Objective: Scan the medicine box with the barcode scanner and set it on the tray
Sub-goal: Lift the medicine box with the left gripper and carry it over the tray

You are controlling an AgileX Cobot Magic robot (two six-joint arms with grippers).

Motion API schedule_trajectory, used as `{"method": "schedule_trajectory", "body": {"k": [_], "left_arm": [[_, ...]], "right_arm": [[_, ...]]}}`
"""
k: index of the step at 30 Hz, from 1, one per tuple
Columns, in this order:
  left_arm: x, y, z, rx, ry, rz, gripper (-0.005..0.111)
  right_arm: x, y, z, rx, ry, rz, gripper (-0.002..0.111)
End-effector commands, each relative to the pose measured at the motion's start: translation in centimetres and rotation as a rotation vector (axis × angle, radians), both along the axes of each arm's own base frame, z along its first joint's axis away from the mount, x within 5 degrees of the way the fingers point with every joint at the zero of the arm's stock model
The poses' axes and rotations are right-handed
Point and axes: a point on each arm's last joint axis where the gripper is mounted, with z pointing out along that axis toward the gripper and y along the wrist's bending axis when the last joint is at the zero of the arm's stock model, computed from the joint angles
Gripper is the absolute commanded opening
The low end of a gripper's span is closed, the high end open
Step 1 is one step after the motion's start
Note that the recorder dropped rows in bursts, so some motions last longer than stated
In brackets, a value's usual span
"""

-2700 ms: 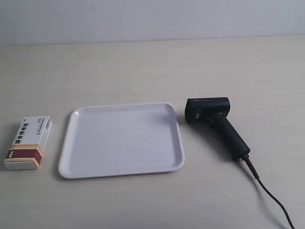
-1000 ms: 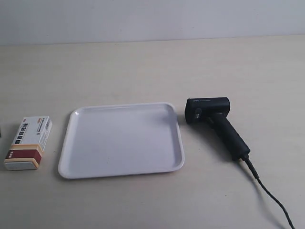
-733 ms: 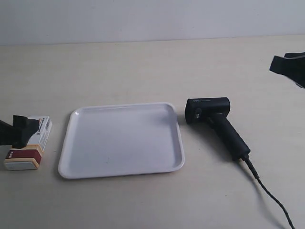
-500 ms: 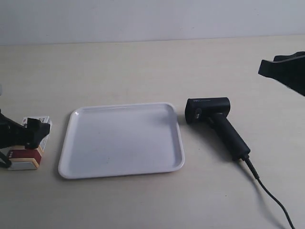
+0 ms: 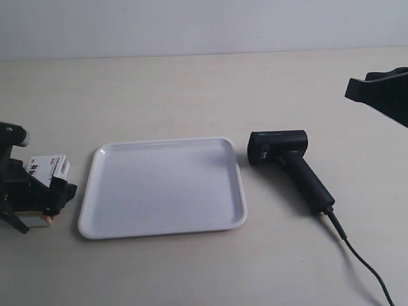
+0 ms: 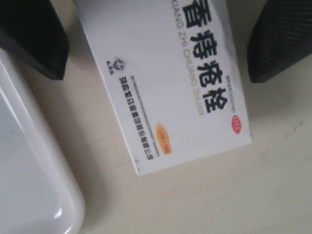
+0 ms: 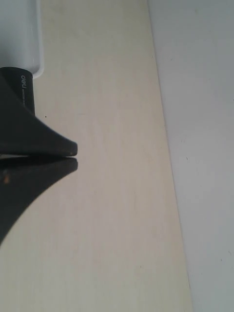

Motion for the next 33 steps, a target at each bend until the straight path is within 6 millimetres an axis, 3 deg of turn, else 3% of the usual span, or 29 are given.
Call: {"method": "schedule_trajectory", "body": {"k": [1,7,8,13,18,21,22,26,31,33], "left_arm": [[0.1,-0.1,-0.5,0.011,0.017,-0.013,0.066],[0.2,-0.1,-0.2,0.009,0.005,-0.015,0.006],[0.2,-0.1,0.0,0.010,-0.001,-0.017,0.000],[1.1,-0.8,2.4,0.005,-0.090,-0.122,0.000],[2.4,-3.1,5.0,-0.036,-0.147,-0.459,0.000],[3.3,-5.6,7.4,-0.163,-0.187,-0.791,0.000],[3.6,-6.0,7.8,-0.194,-0.194,-0.825,0.000],[4.3,-7.7,8.1,-0.191,-0.194,-0.888,0.000],[3.8,-12.2,6.6,-0.092,-0.171,-1.046,0.000],[4.1,-12.7,6.3,-0.080,-0.170,-1.065,0.000]], "right_arm": [[0.2,0.1,0.4,-0.009,-0.026,0.010,0.000],[0.2,0.1,0.3,0.014,-0.007,-0.001,0.000],[0.2,0.2,0.2,0.006,-0.002,0.005,0.000],[0.6,0.6,0.9,-0.036,0.069,0.042,0.000],[1.6,1.4,0.9,-0.115,0.247,0.093,0.000],[1.6,3.0,-0.8,-0.169,0.316,0.168,0.002],[1.6,3.5,-1.2,-0.182,0.331,0.188,0.004],[2.2,4.9,-3.1,-0.240,0.331,0.243,0.027],[3.9,5.8,-6.9,-0.289,0.445,0.245,0.076],[4.4,6.3,-7.5,-0.316,0.453,0.266,0.083]]}}
